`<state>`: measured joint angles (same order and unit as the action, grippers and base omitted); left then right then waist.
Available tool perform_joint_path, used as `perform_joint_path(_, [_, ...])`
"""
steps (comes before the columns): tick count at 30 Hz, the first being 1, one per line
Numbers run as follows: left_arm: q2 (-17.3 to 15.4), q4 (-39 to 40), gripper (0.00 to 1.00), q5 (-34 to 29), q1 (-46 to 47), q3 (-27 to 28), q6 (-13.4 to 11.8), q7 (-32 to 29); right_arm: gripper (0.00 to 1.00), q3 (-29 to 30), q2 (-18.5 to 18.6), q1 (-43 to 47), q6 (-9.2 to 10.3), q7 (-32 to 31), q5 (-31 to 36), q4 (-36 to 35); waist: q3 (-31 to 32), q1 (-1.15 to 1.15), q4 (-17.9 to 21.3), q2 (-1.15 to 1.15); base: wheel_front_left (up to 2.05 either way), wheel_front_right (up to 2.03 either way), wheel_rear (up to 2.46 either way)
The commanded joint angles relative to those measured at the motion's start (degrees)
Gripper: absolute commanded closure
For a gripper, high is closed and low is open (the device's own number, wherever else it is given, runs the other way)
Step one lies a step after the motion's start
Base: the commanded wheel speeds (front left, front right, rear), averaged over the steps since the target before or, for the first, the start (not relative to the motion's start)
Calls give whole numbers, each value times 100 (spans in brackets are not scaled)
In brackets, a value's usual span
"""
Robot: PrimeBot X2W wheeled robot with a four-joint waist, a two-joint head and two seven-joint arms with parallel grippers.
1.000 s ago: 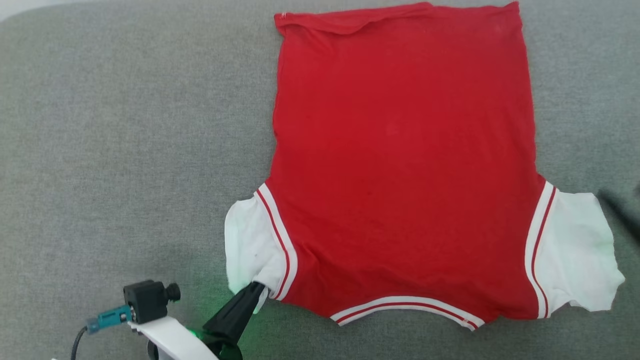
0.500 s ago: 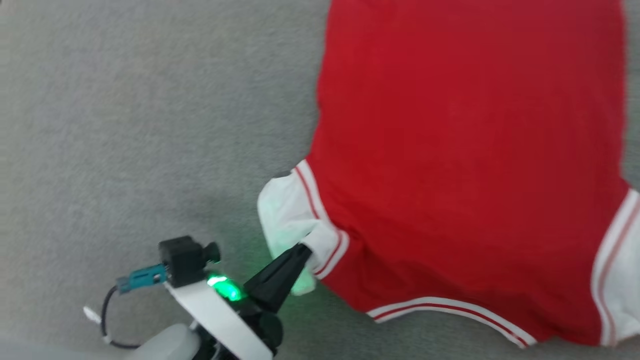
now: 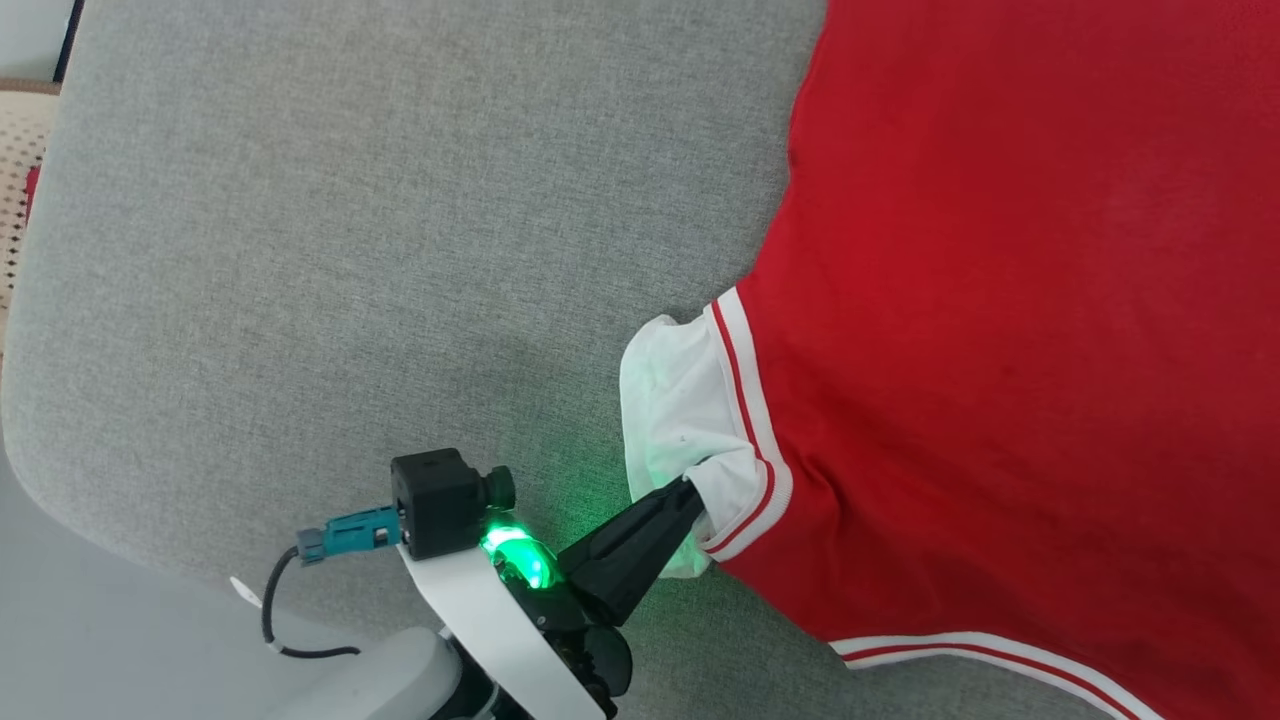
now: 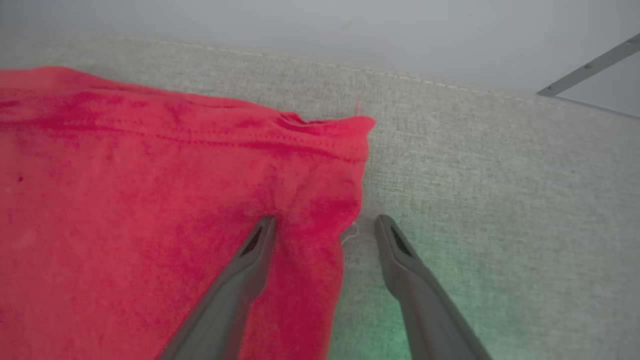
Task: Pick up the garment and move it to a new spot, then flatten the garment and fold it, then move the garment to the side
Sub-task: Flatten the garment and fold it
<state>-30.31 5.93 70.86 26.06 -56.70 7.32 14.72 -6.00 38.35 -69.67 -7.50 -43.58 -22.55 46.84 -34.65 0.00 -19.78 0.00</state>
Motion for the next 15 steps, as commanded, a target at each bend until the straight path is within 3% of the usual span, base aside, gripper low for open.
perform_joint_path(1, [35,42,100,-48,106,-24,22,42,0,-97,-62,86,2,-205,50,276,-107,0,-92,0,0,0,0])
perform_joint_path(3, [49,70,100,-68,99,-60,22,39,0,-175,-113,87,2,-386,-13,466,-126,0,-104,0,0,0,0])
perform_joint_path(5, [50,76,100,-83,106,-63,22,47,89,-216,-205,66,1,-503,-127,572,-150,0,-94,0,0,0,0])
perform_joint_path(6, [48,73,100,-89,101,-42,22,49,100,-269,-249,48,0,-536,-171,582,-158,0,-73,0,0,0,0])
perform_joint_path(15, [33,-49,100,-206,-156,417,22,51,100,-805,-147,-138,1,-345,-582,233,139,0,267,0,0,0,0])
